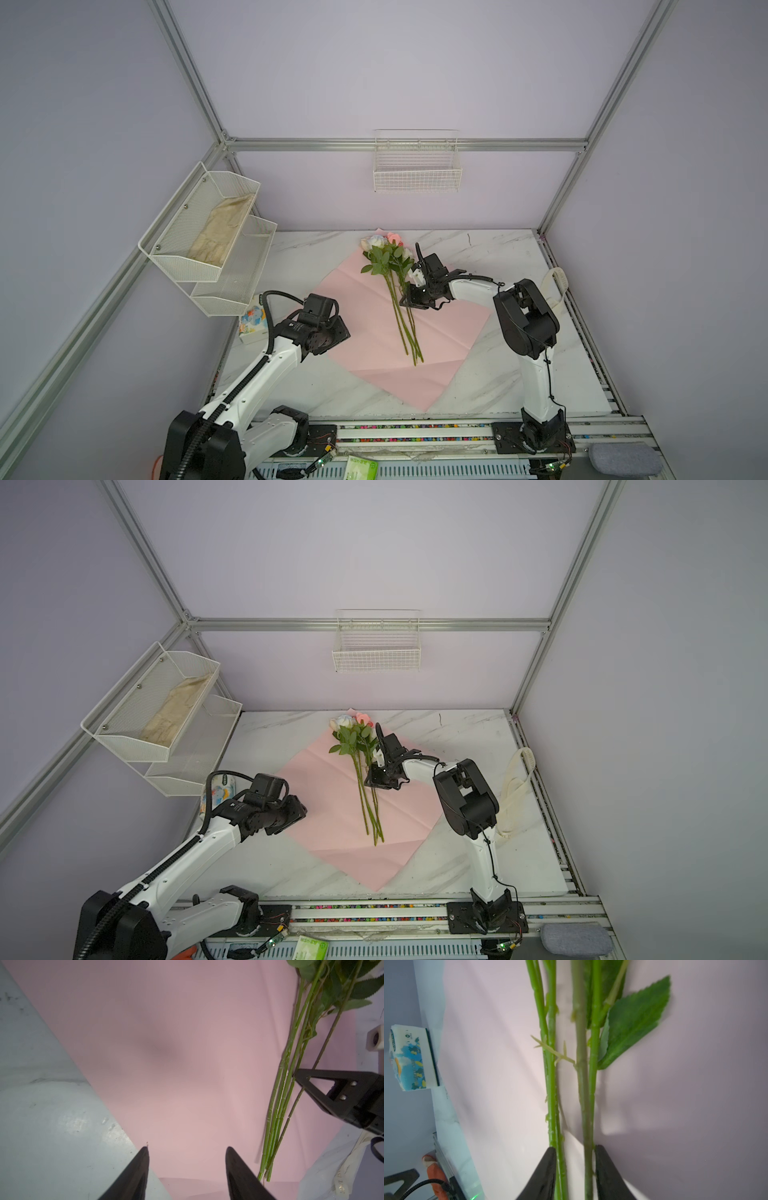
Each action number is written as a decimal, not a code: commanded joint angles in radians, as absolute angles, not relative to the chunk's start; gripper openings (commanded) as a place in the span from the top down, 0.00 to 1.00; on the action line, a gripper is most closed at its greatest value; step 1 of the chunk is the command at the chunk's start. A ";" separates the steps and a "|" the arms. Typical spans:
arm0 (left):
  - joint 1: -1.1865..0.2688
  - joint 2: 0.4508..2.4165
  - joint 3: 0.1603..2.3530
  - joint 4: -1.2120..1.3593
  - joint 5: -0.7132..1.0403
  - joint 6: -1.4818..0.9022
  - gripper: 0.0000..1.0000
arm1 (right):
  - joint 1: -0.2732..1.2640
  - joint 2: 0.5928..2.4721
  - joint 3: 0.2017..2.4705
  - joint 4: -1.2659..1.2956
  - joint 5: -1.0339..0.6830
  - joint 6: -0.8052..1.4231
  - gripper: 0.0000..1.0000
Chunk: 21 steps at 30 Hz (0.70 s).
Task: Tie the bouquet of fake flowers
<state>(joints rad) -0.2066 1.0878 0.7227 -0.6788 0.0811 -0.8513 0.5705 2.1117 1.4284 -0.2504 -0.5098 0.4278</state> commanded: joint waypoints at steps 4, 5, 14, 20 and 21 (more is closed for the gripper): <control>-0.129 1.073 0.676 -0.616 0.300 -0.785 0.41 | 0.581 2.086 1.429 -0.341 -0.476 0.378 0.60; -0.129 1.078 0.679 -0.612 0.321 -0.781 0.41 | 0.581 2.061 1.416 -0.345 -0.465 0.383 0.58; -0.133 1.022 0.608 -0.575 0.420 -0.809 0.38 | 0.581 1.734 1.157 -0.447 -0.256 0.472 0.49; -0.196 0.949 0.549 -0.563 0.447 -0.844 0.35 | 0.581 1.414 0.906 -0.441 -0.225 0.616 0.49; -0.202 0.930 0.538 -0.562 0.444 -0.851 0.34 | 0.581 1.351 0.875 -0.445 -0.215 0.641 0.49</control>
